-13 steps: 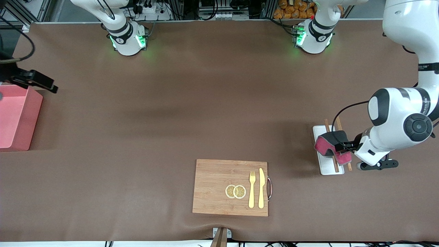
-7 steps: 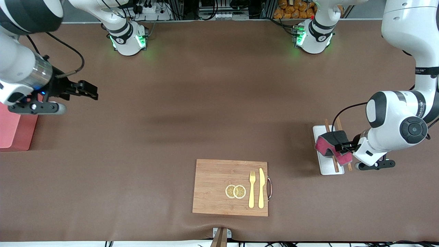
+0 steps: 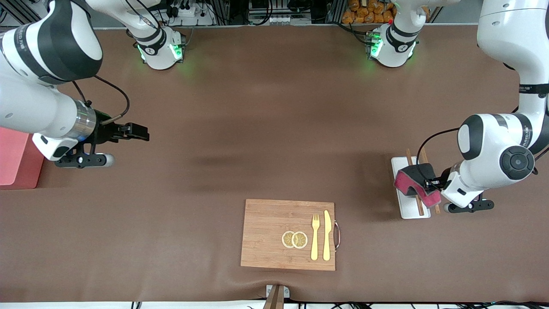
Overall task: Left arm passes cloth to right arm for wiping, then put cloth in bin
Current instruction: 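Grasp the cloth with the left gripper while the right gripper moves out, then carry the cloth toward the right gripper with the left gripper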
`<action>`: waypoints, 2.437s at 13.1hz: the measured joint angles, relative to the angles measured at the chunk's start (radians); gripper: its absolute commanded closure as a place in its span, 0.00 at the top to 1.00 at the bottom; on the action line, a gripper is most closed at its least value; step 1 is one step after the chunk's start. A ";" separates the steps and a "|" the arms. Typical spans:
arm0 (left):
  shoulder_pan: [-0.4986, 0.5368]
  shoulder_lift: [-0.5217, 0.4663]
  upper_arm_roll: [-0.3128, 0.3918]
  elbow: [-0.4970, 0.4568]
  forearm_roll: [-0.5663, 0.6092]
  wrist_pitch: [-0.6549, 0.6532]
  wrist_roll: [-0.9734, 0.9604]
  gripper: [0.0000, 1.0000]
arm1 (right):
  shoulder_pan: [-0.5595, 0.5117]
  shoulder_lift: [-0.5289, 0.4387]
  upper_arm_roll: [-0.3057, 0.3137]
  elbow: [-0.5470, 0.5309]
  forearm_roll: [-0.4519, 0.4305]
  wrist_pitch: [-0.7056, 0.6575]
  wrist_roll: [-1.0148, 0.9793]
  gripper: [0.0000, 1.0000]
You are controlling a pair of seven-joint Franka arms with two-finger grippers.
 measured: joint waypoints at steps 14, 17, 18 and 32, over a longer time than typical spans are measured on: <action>-0.009 -0.110 -0.097 0.031 0.000 0.000 0.022 0.00 | 0.001 0.000 -0.003 0.000 0.063 -0.023 0.004 1.00; -0.015 -0.152 -0.234 0.047 -0.001 -0.024 0.009 0.00 | -0.010 0.011 -0.011 -0.003 0.140 -0.018 0.075 1.00; -0.021 -0.151 -0.282 0.061 -0.002 -0.026 -0.011 0.00 | -0.012 0.026 -0.013 -0.005 0.180 0.000 0.117 1.00; -0.513 0.160 -0.390 0.325 -0.101 0.458 -1.111 0.00 | 0.097 0.273 0.000 0.028 0.514 0.211 0.773 1.00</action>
